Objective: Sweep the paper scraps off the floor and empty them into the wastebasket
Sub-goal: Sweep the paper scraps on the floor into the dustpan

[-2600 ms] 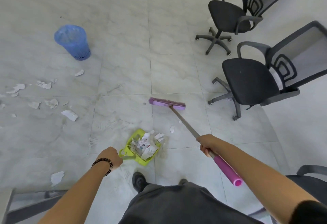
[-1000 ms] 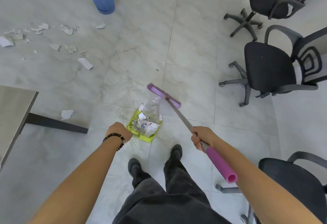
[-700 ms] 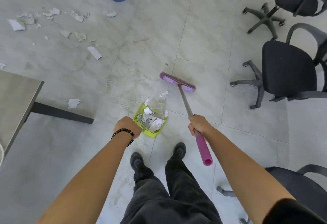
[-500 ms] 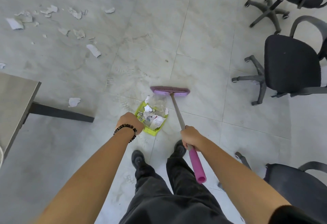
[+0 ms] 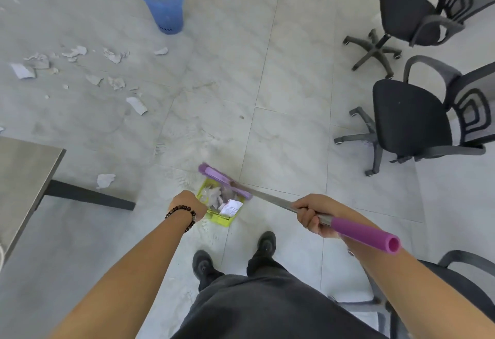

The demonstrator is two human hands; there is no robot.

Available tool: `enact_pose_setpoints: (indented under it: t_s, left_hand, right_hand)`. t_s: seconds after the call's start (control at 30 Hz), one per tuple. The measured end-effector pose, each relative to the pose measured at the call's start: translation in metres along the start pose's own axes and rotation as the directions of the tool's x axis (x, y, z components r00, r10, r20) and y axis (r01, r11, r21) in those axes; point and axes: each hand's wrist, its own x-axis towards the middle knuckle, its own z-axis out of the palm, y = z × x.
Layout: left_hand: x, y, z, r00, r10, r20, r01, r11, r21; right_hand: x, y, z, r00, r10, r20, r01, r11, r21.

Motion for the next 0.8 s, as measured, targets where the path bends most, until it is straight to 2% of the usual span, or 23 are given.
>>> enact_pose_setpoints:
  t_s: [0.2, 0.4, 0.5, 0.7, 0.8]
  left_hand:
    - [-0.006, -0.023, -0.004, 1.000, 0.003, -0.001, -0.003, 0.999, -0.032]
    - [0.004, -0.065, -0.032, 0.999, -0.039, 0.029, 0.044, 0.973, -0.227]
    - [0.018, -0.083, -0.051, 0.999, -0.043, 0.012, 0.044, 0.962, -0.270]
    - [0.046, -0.091, -0.080, 0.997, -0.038, -0.062, 0.023, 0.971, -0.236]
    - [0.066, -0.083, -0.099, 0.992, -0.066, -0.105, 0.041, 0.974, -0.224]
  right_hand:
    - [-0.007, -0.004, 0.048, 0.991, -0.129, -0.040, 0.125, 0.988, -0.094]
    - [0.009, -0.021, 0.100, 0.964, -0.253, -0.085, 0.239, 0.960, -0.148]
    - [0.018, -0.030, 0.121, 0.951, -0.298, -0.085, 0.279, 0.943, -0.182]
    - [0.034, -0.063, 0.150, 0.939, -0.344, -0.018, 0.316, 0.883, -0.348]
    - [0.042, -0.103, 0.157, 0.958, -0.286, 0.022, 0.274, 0.893, -0.357]
